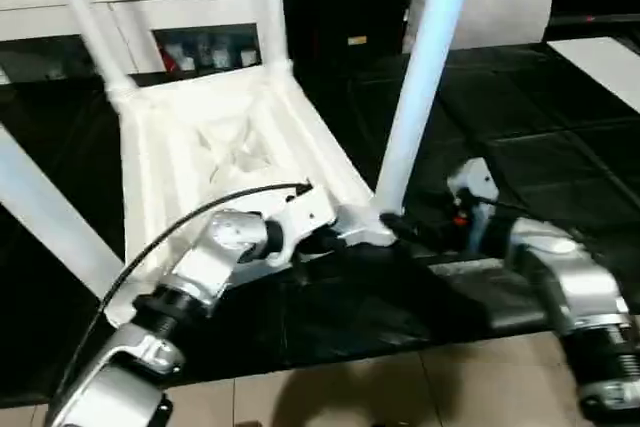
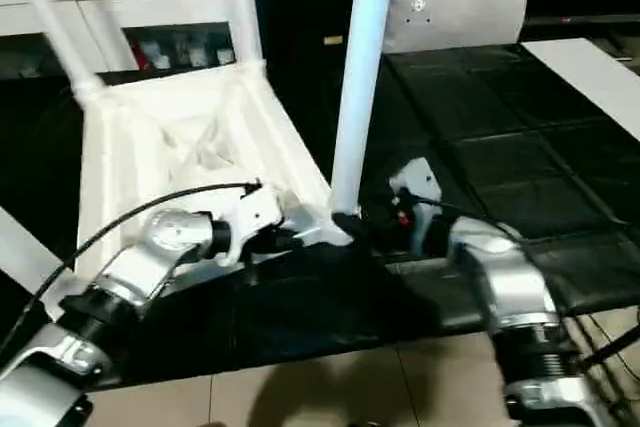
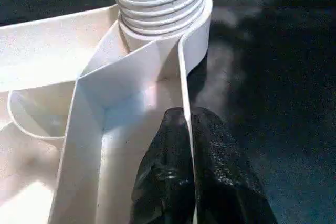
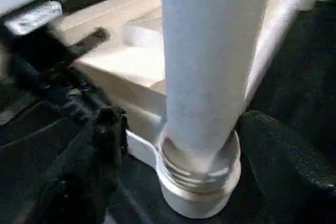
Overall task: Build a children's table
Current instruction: Rotate leg to tighten
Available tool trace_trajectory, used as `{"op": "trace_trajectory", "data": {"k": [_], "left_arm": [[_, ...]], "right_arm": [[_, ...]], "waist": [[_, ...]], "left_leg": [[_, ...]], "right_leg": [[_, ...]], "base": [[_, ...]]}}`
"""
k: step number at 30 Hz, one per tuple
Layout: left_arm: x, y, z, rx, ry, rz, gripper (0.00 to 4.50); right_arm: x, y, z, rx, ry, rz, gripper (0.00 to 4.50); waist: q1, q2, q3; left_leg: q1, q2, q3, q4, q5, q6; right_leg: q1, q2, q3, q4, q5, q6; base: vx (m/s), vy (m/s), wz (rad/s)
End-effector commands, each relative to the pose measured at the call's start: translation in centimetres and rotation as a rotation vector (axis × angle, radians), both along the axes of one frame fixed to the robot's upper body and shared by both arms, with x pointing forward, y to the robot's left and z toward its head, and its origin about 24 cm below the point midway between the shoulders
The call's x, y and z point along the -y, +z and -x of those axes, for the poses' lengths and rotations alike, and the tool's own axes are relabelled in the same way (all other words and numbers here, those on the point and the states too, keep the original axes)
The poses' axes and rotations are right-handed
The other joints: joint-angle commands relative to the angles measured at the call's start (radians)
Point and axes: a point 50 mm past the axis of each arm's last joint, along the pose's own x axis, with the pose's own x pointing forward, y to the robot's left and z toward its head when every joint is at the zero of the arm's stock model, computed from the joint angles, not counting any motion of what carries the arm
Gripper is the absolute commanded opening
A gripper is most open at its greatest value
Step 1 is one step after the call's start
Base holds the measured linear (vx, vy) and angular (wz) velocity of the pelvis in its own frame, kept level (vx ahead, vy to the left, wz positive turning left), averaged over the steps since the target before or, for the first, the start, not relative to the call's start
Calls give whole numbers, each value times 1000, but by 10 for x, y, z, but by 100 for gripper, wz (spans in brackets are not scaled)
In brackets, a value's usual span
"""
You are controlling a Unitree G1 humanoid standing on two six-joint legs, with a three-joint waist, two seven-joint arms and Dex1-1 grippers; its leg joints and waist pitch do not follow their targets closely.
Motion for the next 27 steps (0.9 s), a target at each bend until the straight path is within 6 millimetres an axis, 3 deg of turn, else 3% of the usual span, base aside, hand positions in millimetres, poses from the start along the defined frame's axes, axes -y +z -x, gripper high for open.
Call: {"op": "trace_trajectory", "data": {"k": [1,7,8,12,18,19,27], "left_arm": [[5,5,7,10,-154,5,0],[-6,3,19,-50,-345,-43,0],[-7,2,21,-54,-369,-51,0],[-9,4,25,-70,-449,-68,0],[-11,4,26,-66,-528,-116,0],[-11,5,26,-67,-531,-114,0],[-13,3,27,-82,-538,-114,0]], "right_arm": [[1,7,2,14,105,17,413],[1,11,10,-3,317,49,413],[0,11,11,-9,344,48,388],[-1,9,16,-48,419,37,367],[-3,3,22,-107,497,22,313],[-4,3,22,-109,501,20,313],[-8,-1,25,-128,514,-7,251]], "waist": [[10,-6,-72],[31,-6,-72],[35,-7,-73],[49,-7,-71],[53,-10,-71],[55,-5,-71],[54,-7,-73]], "left_leg": [[-3,41,-14,-56,-87,125],[0,47,-11,-57,-89,125],[2,49,-11,-58,-86,126],[4,53,-12,-60,-89,115],[3,47,-10,-60,-99,101],[4,48,-11,-61,-97,99],[2,47,-11,-60,-94,96]], "right_leg": [[67,-79,64,-75,-291,-82],[63,-81,67,-66,-264,-104],[61,-80,68,-64,-249,-111],[61,-84,70,-62,-251,-120],[63,-83,69,-69,-298,-97],[62,-83,68,-68,-298,-96],[64,-81,67,-67,-285,-96]], "base": [[0,0,0],[0,0,0],[0,0,0],[0,0,0],[0,0,0],[0,0,0],[0,0,0]]}}
